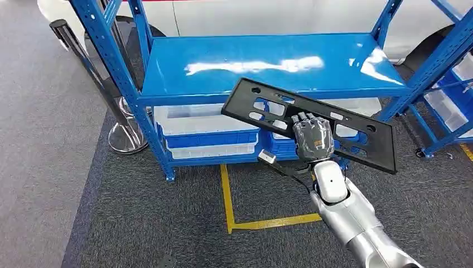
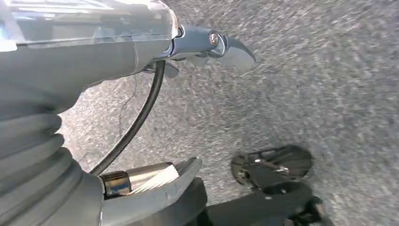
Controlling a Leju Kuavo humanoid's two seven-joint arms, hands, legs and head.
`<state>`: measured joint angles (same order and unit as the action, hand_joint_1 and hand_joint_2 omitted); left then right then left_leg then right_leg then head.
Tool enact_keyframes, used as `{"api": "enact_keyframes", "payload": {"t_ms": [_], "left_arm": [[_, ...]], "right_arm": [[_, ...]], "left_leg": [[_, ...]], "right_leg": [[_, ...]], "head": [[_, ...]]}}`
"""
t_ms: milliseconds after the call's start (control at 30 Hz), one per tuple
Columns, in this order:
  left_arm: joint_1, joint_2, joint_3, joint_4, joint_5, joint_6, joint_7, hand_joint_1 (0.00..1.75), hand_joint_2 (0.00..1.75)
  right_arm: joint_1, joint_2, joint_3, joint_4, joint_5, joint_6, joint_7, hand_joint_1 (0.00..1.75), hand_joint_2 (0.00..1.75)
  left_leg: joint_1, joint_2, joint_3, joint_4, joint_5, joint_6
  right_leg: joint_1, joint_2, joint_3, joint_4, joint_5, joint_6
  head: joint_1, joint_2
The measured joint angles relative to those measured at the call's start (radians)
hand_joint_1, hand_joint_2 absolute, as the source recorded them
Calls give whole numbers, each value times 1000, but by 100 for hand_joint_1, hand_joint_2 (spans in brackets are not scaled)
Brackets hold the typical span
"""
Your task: Take the parts from the cabinet and place them on the table.
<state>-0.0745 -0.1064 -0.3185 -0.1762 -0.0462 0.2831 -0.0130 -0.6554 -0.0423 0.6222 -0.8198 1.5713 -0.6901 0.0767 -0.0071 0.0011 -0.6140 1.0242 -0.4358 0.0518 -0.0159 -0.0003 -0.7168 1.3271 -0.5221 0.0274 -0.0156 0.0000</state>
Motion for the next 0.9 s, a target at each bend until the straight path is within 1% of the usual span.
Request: {"api": "enact_keyframes", "payload": {"t_ms": [33,67,100,133,167,200,233,267,300,333,367,400,433,467,500,533,567,600,633,667,700,733,767,800,833,867,900], "left_arm": [[1,0,0,0,0,0,0,0,175],[0,0,0,0,0,0,0,0,175],[0,-4,0,0,0,0,-1,0,175],[-1,-3,0,0,0,0,-1,0,175],[-1,-3,1,0,0,1,-2,0,175],[-1,-3,1,0,0,0,-2,0,175],[0,-4,2,0,0,0,-2,0,175],[0,-3,3,0,0,1,-2,0,175],[1,-3,3,0,0,1,-2,0,175],[2,-3,4,0,0,1,-1,0,175],[1,-3,4,0,0,1,-1,0,175],[0,-3,5,0,0,1,-1,0,175],[0,-2,5,0,0,1,-1,0,175],[0,-2,5,0,0,1,-1,0,175],[0,-2,5,0,0,1,-1,0,175],[0,-1,5,0,0,1,-1,0,175],[-1,0,5,0,0,1,-1,0,175],[-3,0,5,0,0,1,-1,0,175],[-4,0,5,0,0,1,-1,0,175],[-4,0,5,0,0,2,-1,0,175],[-4,0,6,0,1,2,-1,0,175],[-3,0,6,0,2,2,0,0,175],[-1,0,7,0,2,2,0,0,175],[-3,0,7,0,2,2,0,0,175],[-4,0,7,0,3,2,0,0,175],[-4,0,7,0,3,2,0,0,175],[-4,0,8,0,4,2,0,0,175]], "right_arm": [[0,0,-2,0,0,0,0,175,175],[-2,2,-4,0,0,0,0,175,175],[-5,3,-7,0,0,0,0,175,175],[-7,5,-8,0,0,-1,0,175,175],[-8,6,-10,-1,0,-1,2,175,175],[-10,6,-11,-1,0,-1,2,175,175],[-10,8,-12,-1,0,-1,2,175,175],[-10,12,-12,0,0,-1,1,175,175],[-12,12,-14,0,0,-1,1,175,175],[-14,14,-15,0,0,-1,1,175,175],[-14,17,-16,0,0,-1,0,175,175],[-13,18,-17,1,0,-1,0,175,175],[-13,18,-17,2,0,-1,0,175,175],[-12,19,-17,2,0,-1,-1,175,175],[-10,19,-17,2,0,-1,-2,175,175],[-10,19,-17,2,0,-1,-2,175,175],[-11,19,-18,2,0,-1,-2,175,175],[-11,19,-20,2,0,-1,-2,175,175],[-12,19,-23,2,0,-1,-2,175,175],[-10,19,-24,2,0,-1,-2,175,175],[-11,19,-24,2,0,-1,-2,175,175],[-11,19,-25,2,0,-1,-3,175,175],[-11,19,-26,3,0,-1,-5,175,175],[-11,19,-28,5,0,-1,-5,175,175],[-11,19,-32,5,0,-1,-8,175,175],[-12,19,-34,5,0,-1,-8,175,175],[-12,19,-36,5,0,-1,-10,175,175]], "left_leg": [[-3,-1,-11,2,8,-1],[-5,-2,-19,4,15,-1],[-5,-2,-26,5,21,-5],[-8,-1,-29,7,28,-10],[-4,0,-31,0,41,-17],[1,0,-32,-5,52,-24],[0,-1,-32,-10,61,-29],[-2,-2,-39,-7,50,-35],[-1,-4,-53,16,6,-41],[2,-4,-69,67,-51,-47],[8,-4,-86,140,-110,-54],[12,-4,-104,214,-149,-60],[16,-4,-115,273,-160,-65],[20,-3,-110,301,-138,-70],[22,-3,-86,287,-96,-74],[25,-3,-41,233,-51,-79],[29,-3,14,160,-33,-83],[32,-4,67,81,-57,-86],[21,-7,114,5,-92,-82],[19,-10,109,3,-97,-62],[18,-10,101,1,-92,-60],[14,-10,98,6,-86,-50],[21,-7,89,-2,-71,-33],[22,-2,77,-2,-59,-21],[21,-2,63,-2,-47,-12],[20,-1,50,-2,-36,-8],[19,0,36,-1,-25,-5]], "right_leg": [[4,0,47,-58,32,-8],[12,1,113,-146,45,-22],[20,1,176,-240,13,-41],[20,-1,212,-309,-8,-43],[25,1,209,-310,-3,-41],[29,1,204,-311,7,-46],[29,0,203,-321,17,-51],[12,-9,201,-339,35,-56],[13,-11,190,-342,47,-65],[12,-12,176,-341,58,-69],[12,-12,161,-339,68,-68],[11,-12,146,-335,78,-68],[10,-12,129,-331,87,-65],[8,-12,111,-325,97,-62],[4,-12,92,-318,106,-57],[0,-12,72,-308,114,-51],[-4,-12,55,-297,119,-44],[-4,-12,44,-285,123,-38],[-3,-11,32,-275,128,-30],[-2,-12,30,-278,138,-23],[-1,-12,29,-278,147,-18],[-3,-12,27,-283,159,-11],[-5,-10,20,-284,159,-3],[-8,-7,8,-267,122,0],[-8,-7,-9,-221,58,1],[-8,-6,-26,-154,-3,3],[-7,-5,-42,-80,-48,5]], "head": [[0,0],[0,0],[-1,0],[-2,0],[-1,0],[0,0],[0,0],[0,0],[-1,0],[-3,0],[-2,0],[-2,0],[-2,0],[-3,0],[-2,0],[-3,0],[-3,0],[-5,0],[-5,0],[-4,0],[-3,0],[-4,0],[-3,0],[-3,0],[-2,0],[-2,0],[-2,0]]}}
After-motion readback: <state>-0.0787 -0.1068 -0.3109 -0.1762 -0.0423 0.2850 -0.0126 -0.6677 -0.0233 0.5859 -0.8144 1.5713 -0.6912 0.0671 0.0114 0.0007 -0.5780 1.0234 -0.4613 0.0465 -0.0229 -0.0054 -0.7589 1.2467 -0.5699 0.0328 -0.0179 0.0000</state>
